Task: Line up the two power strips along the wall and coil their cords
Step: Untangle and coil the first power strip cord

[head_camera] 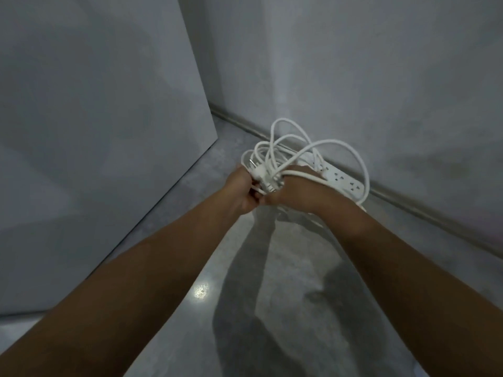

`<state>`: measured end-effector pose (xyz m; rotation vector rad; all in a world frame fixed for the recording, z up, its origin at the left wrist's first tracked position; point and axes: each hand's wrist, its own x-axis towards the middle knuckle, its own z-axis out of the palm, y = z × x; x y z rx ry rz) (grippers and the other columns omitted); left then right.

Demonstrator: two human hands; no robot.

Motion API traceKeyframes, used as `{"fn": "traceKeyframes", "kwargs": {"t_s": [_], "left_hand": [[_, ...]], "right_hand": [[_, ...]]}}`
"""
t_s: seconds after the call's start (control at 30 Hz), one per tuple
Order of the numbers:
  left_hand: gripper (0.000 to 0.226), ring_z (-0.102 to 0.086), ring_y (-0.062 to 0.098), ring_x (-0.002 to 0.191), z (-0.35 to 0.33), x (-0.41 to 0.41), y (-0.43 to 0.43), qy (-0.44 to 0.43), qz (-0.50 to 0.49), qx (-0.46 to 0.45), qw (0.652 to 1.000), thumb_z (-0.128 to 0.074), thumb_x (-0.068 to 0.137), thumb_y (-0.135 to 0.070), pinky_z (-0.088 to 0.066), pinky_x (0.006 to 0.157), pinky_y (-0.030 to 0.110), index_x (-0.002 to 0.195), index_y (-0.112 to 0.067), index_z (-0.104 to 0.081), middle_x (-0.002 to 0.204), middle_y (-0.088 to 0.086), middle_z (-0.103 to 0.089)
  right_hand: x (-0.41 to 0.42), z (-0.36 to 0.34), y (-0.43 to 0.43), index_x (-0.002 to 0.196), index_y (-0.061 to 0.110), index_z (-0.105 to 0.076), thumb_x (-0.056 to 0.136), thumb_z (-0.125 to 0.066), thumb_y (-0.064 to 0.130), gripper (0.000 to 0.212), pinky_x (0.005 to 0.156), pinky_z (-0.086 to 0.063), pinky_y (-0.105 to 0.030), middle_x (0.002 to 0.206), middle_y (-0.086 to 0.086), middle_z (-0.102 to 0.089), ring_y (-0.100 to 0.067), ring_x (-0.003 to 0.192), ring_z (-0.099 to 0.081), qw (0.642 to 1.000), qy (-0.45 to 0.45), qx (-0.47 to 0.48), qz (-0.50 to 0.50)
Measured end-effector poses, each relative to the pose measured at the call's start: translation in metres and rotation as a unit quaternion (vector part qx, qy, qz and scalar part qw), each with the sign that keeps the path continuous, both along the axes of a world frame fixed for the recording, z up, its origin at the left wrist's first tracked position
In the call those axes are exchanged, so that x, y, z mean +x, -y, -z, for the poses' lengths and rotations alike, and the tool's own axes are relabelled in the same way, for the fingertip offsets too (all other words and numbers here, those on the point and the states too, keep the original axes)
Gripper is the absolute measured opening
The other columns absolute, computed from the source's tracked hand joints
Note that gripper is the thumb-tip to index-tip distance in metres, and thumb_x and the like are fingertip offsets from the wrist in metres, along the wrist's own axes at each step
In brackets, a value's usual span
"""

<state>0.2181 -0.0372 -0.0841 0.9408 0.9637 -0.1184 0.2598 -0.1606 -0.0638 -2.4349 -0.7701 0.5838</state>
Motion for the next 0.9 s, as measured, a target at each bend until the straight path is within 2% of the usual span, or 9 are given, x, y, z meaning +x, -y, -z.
{"fn": "traceKeyframes", "kwargs": {"t_s": [0.1, 0.17, 0.27, 0.37, 0.53, 0.63, 0.73, 0.83, 0.9], "left_hand": [[0.028, -0.057, 0.012, 0.039, 0.0, -0.003, -0.001, -0.015, -0.019, -0.005, 1.0, -0.035, 0.094, -0.011, -0.035, 0.032, 0.011, 0.098, -0.011, -0.062, 0.077, 0.006, -0.062], [0.03, -0.056, 0.015, 0.05, 0.002, -0.005, -0.006, -0.036, -0.017, 0.016, 0.999, -0.032, 0.092, -0.007, -0.039, 0.035, 0.012, 0.087, -0.011, -0.061, 0.076, 0.006, -0.06], [0.033, -0.049, 0.015, 0.057, 0.001, -0.009, -0.009, -0.065, 0.037, 0.057, 0.996, -0.032, 0.093, -0.005, -0.044, 0.044, 0.021, 0.071, -0.009, -0.056, 0.066, 0.006, -0.054], [0.036, -0.049, 0.015, 0.056, -0.004, -0.01, -0.012, -0.083, 0.046, 0.071, 0.993, -0.03, 0.097, -0.01, -0.044, 0.049, 0.025, 0.069, -0.009, -0.052, 0.064, 0.006, -0.051], [0.033, -0.052, 0.016, 0.052, -0.018, -0.007, -0.008, -0.07, 0.008, 0.01, 0.997, -0.032, 0.097, -0.006, -0.047, 0.037, 0.017, 0.071, -0.005, -0.052, 0.054, 0.01, -0.057], [0.031, -0.05, 0.009, 0.028, -0.02, -0.011, -0.001, -0.052, 0.01, 0.012, 0.999, -0.035, 0.091, 0.003, -0.046, 0.038, 0.017, 0.067, -0.007, -0.052, 0.032, 0.003, -0.051], [0.034, -0.053, 0.011, 0.031, -0.022, -0.013, -0.001, -0.069, 0.053, 0.001, 0.996, -0.033, 0.096, -0.014, -0.05, 0.047, 0.022, 0.07, -0.01, -0.055, 0.038, 0.003, -0.055], [0.044, -0.054, 0.014, 0.061, -0.029, -0.013, -0.01, -0.117, 0.156, 0.053, 0.979, -0.035, 0.092, -0.05, -0.04, 0.065, 0.028, 0.074, -0.016, -0.057, 0.063, 0.001, -0.059], [0.043, -0.052, 0.014, 0.071, -0.031, -0.014, -0.015, -0.099, 0.215, 0.08, 0.968, -0.044, 0.085, -0.059, -0.035, 0.067, 0.028, 0.079, -0.019, -0.059, 0.075, 0.0, -0.061]], "right_hand": [[-0.005, 0.006, -0.006, 0.087, 0.024, -0.063, 0.07, -0.074, 0.028, 0.021, 0.057, -0.039, -0.022, 0.074, 0.009, -0.056, -0.013, 0.073, -0.056, 1.0, -0.018, -0.018, -0.012], [-0.006, 0.01, -0.005, 0.083, 0.021, -0.058, 0.071, -0.073, 0.026, 0.019, 0.052, -0.036, -0.022, 0.068, 0.009, -0.051, -0.013, 0.069, -0.053, 0.998, -0.04, -0.041, -0.019], [-0.003, 0.014, -0.002, 0.081, 0.017, -0.061, 0.071, -0.073, 0.025, 0.017, 0.062, -0.043, -0.025, 0.072, 0.003, -0.057, -0.017, 0.071, -0.058, 0.994, -0.089, -0.055, -0.029], [0.003, 0.014, -0.001, 0.077, 0.016, -0.066, 0.068, -0.075, 0.026, 0.017, 0.064, -0.053, -0.032, 0.073, -0.005, -0.067, -0.022, 0.07, -0.067, 0.989, -0.136, -0.045, -0.04], [0.015, 0.009, -0.003, 0.073, 0.018, -0.069, 0.069, -0.078, 0.031, 0.017, 0.06, -0.051, -0.03, 0.07, -0.003, -0.069, -0.019, 0.066, -0.067, 0.977, -0.2, -0.065, -0.046], [0.012, 0.012, -0.003, 0.076, 0.018, -0.069, 0.071, -0.078, 0.031, 0.017, 0.062, -0.052, -0.029, 0.068, 0.0, -0.068, -0.016, 0.065, -0.065, 0.97, -0.231, -0.06, -0.045], [0.012, 0.017, 0.001, 0.068, 0.017, -0.068, 0.071, -0.075, 0.026, 0.012, 0.061, -0.052, -0.03, 0.064, 0.0, -0.067, -0.017, 0.064, -0.065, 0.972, -0.217, -0.081, -0.028], [0.013, 0.02, 0.004, 0.066, 0.016, -0.068, 0.07, -0.072, 0.023, 0.009, 0.067, -0.054, -0.032, 0.069, -0.003, -0.068, -0.019, 0.067, -0.065, 0.975, -0.192, -0.105, -0.032], [0.012, 0.018, 0.006, 0.068, 0.016, -0.068, 0.072, -0.072, 0.022, 0.008, 0.063, -0.052, -0.028, 0.07, -0.002, -0.067, -0.018, 0.066, -0.064, 0.975, -0.187, -0.112, -0.035]]}}
